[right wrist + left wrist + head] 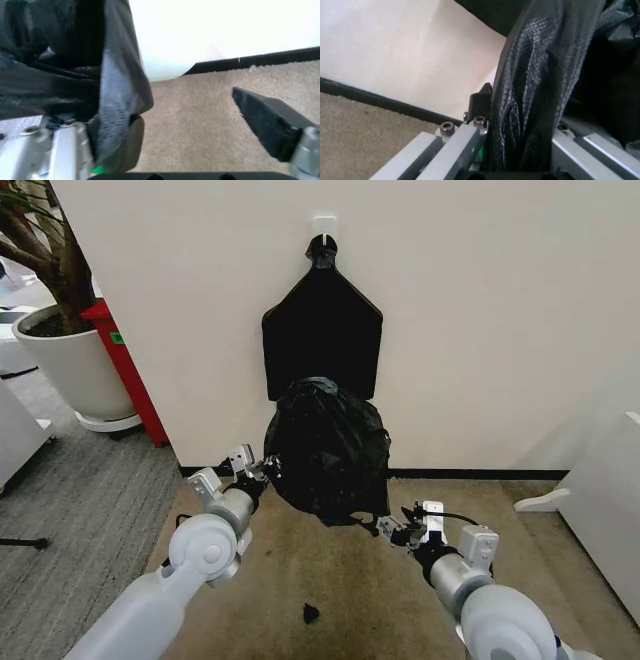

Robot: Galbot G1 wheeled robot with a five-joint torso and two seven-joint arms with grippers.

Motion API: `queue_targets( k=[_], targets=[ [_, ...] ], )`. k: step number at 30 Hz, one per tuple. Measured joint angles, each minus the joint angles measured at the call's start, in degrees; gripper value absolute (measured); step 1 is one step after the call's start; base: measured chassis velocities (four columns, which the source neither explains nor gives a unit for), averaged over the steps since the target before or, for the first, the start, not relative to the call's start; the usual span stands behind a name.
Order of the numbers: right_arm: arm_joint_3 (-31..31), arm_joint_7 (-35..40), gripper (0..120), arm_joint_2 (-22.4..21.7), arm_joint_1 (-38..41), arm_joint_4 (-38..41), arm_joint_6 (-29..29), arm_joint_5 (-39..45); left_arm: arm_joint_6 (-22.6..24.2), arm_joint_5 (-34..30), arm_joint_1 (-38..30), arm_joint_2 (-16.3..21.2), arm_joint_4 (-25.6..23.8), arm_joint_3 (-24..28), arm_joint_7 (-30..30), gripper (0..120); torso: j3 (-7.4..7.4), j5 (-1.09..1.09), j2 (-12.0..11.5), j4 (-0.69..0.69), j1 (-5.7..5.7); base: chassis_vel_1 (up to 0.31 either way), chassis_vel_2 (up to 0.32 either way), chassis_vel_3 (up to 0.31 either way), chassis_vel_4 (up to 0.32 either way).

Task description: Place the garbage bag over the trash bin.

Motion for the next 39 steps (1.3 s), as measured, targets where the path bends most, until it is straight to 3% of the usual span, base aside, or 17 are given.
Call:
queue_targets(
  k=[5, 8, 15, 23, 34, 39],
  targets=[
    [0.1, 0.2, 97, 0.0, -0.1, 0.1, 0.3, -0.1, 0.0, -1.5, -1.4, 0.3, 0.4, -0.6, -0.9, 1, 0.0, 0.0, 0.0, 0.0, 0.0, 0.0, 0.0, 0.0, 0.0],
    [0.2, -1.0, 100, 0.2, -0.5, 0.2, 1.7, -0.2, 0.0, -2.0, -1.8, 1.0, 0.6, -0.8, -0.9, 1, 0.0, 0.0, 0.0, 0.0, 0.0, 0.0, 0.0, 0.0, 0.0],
    [0.1, -9.1, 100, 0.5, 1.0, 0.7, 8.3, 2.9, 0.5, -0.9, -1.1, 1.6, 1.0, -0.2, 0.7, 1, 0.0, 0.0, 0.0, 0.0, 0.0, 0.0, 0.0, 0.0, 0.0],
    [0.9, -9.8, 100, 0.4, 4.0, 0.4, 7.7, 8.6, 0.6, 0.3, -0.6, 1.7, 0.8, 0.3, 2.4, 1, 0.0, 0.0, 0.0, 0.0, 0.0, 0.0, 0.0, 0.0, 0.0],
    [0.7, -10.7, 100, 0.7, 2.0, 1.6, 9.2, 5.9, 0.3, -0.4, -1.7, 1.3, 2.1, -0.5, 1.4, 1, 0.0, 0.0, 0.0, -0.01, 0.0, 0.0, 0.0, 0.0, 0.0],
    [2.5, -9.9, 100, -0.3, 4.2, 3.6, 8.8, 6.4, 0.1, 3.6, -1.0, 2.0, 2.8, -0.2, 5.3, 1, 0.0, 0.01, 0.0, -0.02, 0.0, 0.0, 0.0, 0.0, 0.0]
  ],
)
